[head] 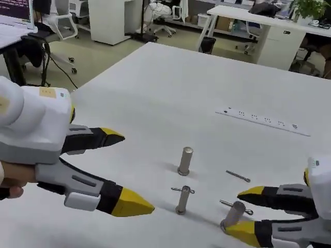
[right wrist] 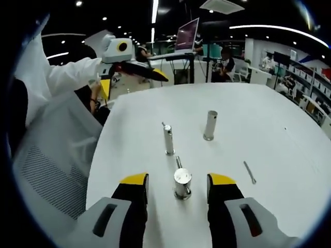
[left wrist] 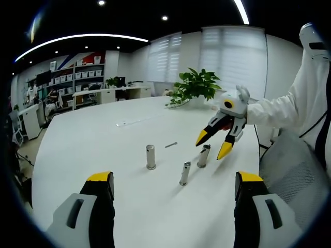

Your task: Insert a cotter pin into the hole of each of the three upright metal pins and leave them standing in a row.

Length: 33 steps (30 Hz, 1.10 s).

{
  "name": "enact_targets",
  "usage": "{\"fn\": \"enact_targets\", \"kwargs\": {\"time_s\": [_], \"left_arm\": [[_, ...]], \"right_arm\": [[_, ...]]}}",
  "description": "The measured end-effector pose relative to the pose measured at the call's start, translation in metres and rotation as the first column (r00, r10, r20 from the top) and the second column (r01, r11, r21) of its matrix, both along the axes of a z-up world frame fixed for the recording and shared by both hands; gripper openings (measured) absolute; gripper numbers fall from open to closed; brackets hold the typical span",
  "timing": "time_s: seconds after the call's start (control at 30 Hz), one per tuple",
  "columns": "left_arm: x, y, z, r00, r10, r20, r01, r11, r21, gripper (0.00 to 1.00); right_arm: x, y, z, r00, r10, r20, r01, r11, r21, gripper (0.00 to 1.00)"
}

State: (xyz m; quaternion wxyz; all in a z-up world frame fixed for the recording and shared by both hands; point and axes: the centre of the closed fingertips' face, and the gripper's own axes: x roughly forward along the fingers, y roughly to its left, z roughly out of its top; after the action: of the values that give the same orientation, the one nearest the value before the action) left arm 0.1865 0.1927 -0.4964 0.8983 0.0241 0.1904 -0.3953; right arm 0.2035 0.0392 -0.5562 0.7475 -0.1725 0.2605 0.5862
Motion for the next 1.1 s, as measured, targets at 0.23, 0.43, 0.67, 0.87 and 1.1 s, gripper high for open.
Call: {"fn": "enact_targets", "kwargs": {"time_s": [0.23,0.43,0.67,0.87,1.1], "left_arm": [[-0.019,0.005,-0.003,0.999,0.035,-0.011,-0.035,0.999,-0.007,0.97],[-0.038,0.004,-0.013,0.997,0.061,-0.044,-0.062,0.998,-0.015,0.97],[-0.05,-0.002,-0.012,0.996,0.065,-0.062,-0.066,0.998,-0.009,0.97],[-0.058,0.0,-0.007,0.994,0.092,-0.064,-0.093,0.995,-0.02,0.98],[-0.062,0.004,-0.003,0.988,0.133,-0.076,-0.134,0.991,0.003,0.98]], "right_arm": [[-0.012,-0.005,0.005,0.994,-0.109,-0.022,0.109,0.994,-0.004,0.59],[-0.017,-0.005,0.013,0.966,-0.257,-0.018,0.257,0.966,0.028,0.73],[-0.02,-0.019,0.011,0.921,-0.388,-0.031,0.389,0.92,0.036,0.97],[-0.026,-0.039,0.013,0.898,-0.437,-0.055,0.439,0.898,0.035,0.98],[-0.028,-0.037,0.017,0.912,-0.408,-0.038,0.409,0.912,0.021,0.98]]}}
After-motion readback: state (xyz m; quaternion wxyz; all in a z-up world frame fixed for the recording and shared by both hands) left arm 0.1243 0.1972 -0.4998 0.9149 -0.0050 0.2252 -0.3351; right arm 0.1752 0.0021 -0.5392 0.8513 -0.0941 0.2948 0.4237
